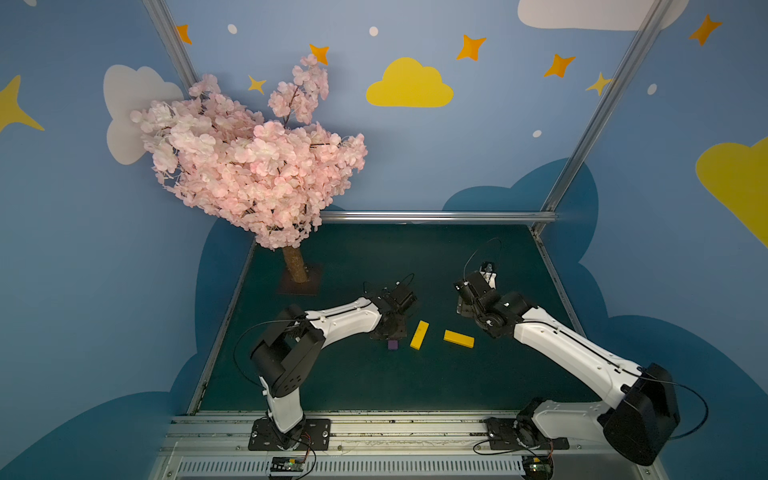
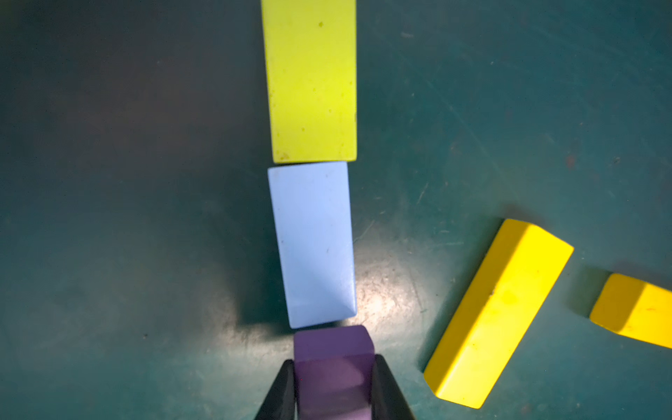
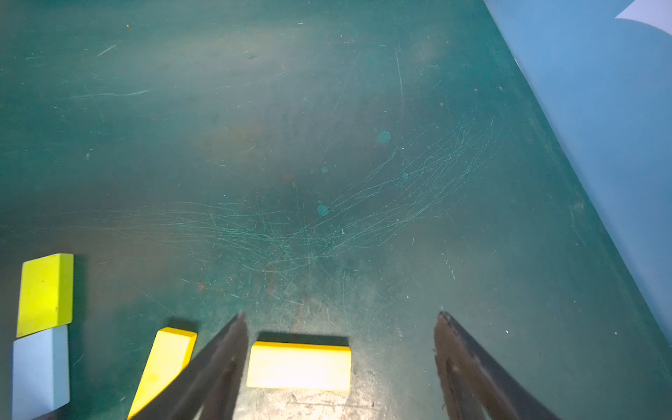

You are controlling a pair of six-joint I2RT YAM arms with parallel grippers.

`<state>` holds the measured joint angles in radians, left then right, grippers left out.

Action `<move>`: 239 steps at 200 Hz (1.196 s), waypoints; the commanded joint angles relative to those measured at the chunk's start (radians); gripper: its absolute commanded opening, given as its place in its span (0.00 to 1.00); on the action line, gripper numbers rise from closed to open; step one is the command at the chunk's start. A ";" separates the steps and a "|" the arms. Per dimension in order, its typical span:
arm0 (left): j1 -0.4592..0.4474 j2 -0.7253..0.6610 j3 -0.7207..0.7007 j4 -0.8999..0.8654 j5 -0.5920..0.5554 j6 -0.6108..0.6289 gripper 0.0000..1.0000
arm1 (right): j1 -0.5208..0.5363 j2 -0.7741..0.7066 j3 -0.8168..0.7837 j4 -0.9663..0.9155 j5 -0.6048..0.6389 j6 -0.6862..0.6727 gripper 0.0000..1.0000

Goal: Assemble the letter k with building blocks
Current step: Assemble the building block at the center of the board.

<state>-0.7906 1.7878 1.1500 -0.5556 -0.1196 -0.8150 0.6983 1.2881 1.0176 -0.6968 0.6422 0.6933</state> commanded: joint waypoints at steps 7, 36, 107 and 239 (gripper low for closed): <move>0.010 0.030 -0.003 0.009 0.020 0.000 0.20 | 0.004 0.011 0.038 -0.014 0.003 -0.003 0.80; 0.011 0.037 -0.012 0.011 0.022 0.002 0.20 | 0.006 0.012 0.041 -0.013 0.003 -0.004 0.80; 0.004 0.011 -0.023 -0.004 0.011 0.008 0.20 | 0.005 0.020 0.040 -0.011 -0.001 -0.003 0.80; 0.003 0.030 -0.030 0.015 0.012 0.008 0.20 | 0.007 0.021 0.034 -0.014 -0.007 0.011 0.80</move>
<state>-0.7921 1.7954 1.1088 -0.5392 -0.1047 -0.8150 0.7002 1.3094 1.0325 -0.6994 0.6331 0.6956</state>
